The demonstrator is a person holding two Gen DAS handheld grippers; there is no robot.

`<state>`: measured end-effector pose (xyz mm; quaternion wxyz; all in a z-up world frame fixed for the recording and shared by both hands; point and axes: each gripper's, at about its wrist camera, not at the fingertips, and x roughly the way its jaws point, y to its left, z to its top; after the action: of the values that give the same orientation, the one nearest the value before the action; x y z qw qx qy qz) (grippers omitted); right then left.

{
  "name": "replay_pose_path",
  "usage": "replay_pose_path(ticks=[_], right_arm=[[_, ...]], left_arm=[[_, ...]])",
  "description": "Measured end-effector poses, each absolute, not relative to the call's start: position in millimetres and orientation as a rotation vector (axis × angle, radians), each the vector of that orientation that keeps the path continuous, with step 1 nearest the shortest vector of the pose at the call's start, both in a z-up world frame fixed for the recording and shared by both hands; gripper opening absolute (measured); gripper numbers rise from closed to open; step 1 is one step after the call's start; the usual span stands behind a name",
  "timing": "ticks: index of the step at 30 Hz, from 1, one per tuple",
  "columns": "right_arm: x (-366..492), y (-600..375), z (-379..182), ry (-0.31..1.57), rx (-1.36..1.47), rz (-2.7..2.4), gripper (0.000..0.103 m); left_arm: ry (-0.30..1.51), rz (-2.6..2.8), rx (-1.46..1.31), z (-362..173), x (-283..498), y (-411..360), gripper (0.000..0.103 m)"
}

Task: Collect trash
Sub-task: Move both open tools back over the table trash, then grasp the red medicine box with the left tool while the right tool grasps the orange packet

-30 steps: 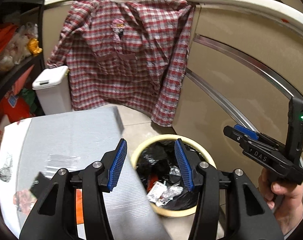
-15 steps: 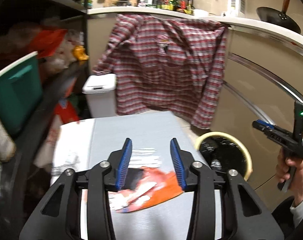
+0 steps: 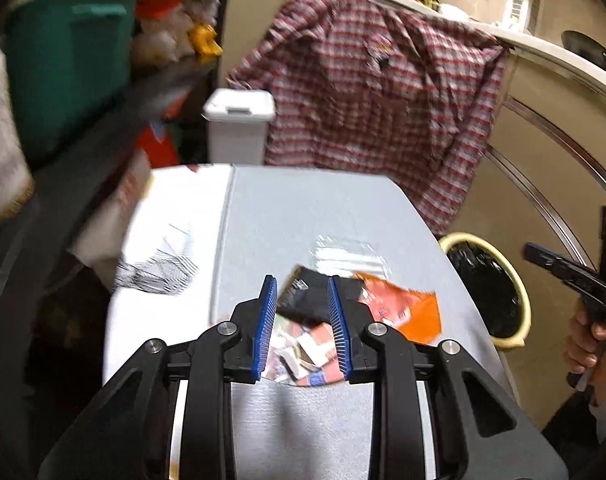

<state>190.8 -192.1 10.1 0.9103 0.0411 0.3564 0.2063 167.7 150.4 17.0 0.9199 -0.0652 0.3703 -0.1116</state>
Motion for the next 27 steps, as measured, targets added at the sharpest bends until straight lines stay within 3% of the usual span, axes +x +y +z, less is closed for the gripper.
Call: replay_pose_path(ticks=[4,9,12,13,27], right_arm=[[199,-166,-17,0.815,0.072,0.473,0.019],[205,-139,-44,0.890,0.022,0.518,0.027],[207,-128,-55,0.922,0.002,0.542,0.033],[208,-126,-58,0.931,-0.004,0.546,0.035],[217,-114,-85,1.020,-0.049,0.555,0.038]], left_arm=[[0.807,-0.280,-0.149,-7,175,149,0.027],[0.871,-0.320,-0.118,-35,182,143,0.029],[0.907,-0.349,-0.098,-48,185,139,0.051],[0.913,-0.355,-0.093,-52,186,138,0.053],[0.999,-0.405,0.005,-87,199,115,0.057]])
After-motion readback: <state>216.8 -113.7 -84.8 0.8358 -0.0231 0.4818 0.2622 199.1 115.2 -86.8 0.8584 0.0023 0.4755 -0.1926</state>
